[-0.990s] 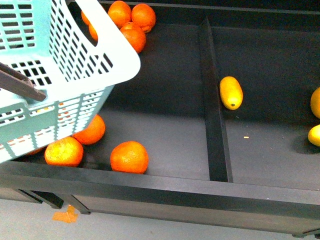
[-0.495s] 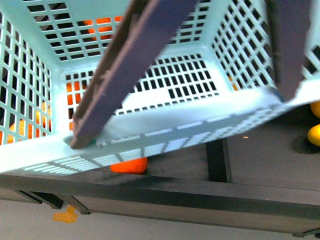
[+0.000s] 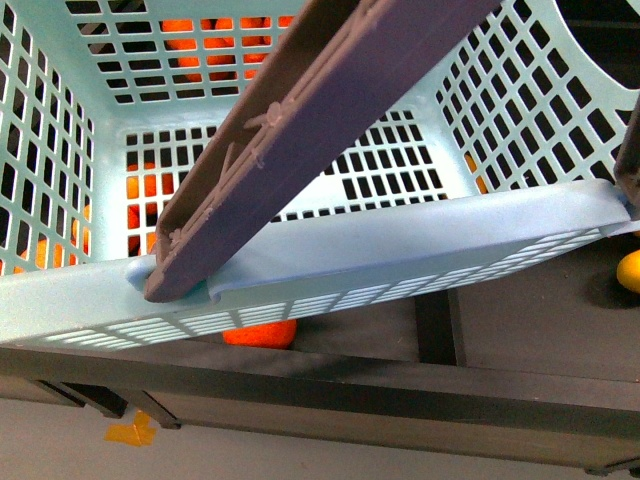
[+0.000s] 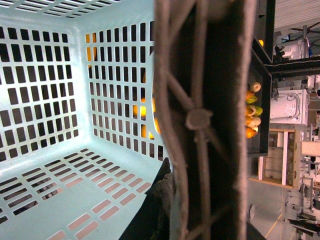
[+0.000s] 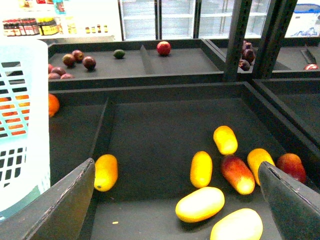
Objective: Pick mango and avocado into basket
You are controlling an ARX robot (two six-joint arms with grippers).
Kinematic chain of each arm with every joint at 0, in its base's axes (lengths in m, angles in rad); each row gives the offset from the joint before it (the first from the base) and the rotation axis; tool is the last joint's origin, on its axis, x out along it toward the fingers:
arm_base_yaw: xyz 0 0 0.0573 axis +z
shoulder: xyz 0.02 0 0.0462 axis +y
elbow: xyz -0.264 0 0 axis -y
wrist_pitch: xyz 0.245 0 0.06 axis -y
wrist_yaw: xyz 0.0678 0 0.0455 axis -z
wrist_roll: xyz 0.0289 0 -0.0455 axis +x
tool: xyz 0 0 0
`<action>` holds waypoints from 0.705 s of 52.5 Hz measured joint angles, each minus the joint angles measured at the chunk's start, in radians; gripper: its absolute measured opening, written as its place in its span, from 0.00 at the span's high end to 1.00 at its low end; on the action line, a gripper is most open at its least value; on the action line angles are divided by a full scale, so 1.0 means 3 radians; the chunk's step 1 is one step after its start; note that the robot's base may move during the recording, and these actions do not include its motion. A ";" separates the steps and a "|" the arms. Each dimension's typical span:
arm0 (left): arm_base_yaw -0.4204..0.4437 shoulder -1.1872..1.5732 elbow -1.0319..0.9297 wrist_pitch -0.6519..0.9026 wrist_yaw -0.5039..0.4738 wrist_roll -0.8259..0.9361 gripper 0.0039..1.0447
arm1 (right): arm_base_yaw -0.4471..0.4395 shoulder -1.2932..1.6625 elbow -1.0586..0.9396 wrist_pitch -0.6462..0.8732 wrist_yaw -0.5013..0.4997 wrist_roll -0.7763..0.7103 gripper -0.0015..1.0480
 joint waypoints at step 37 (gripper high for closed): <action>0.0001 0.0000 0.0001 -0.0003 0.0006 0.0001 0.96 | -0.1083 0.4379 0.1277 0.1008 0.0134 0.1326 0.08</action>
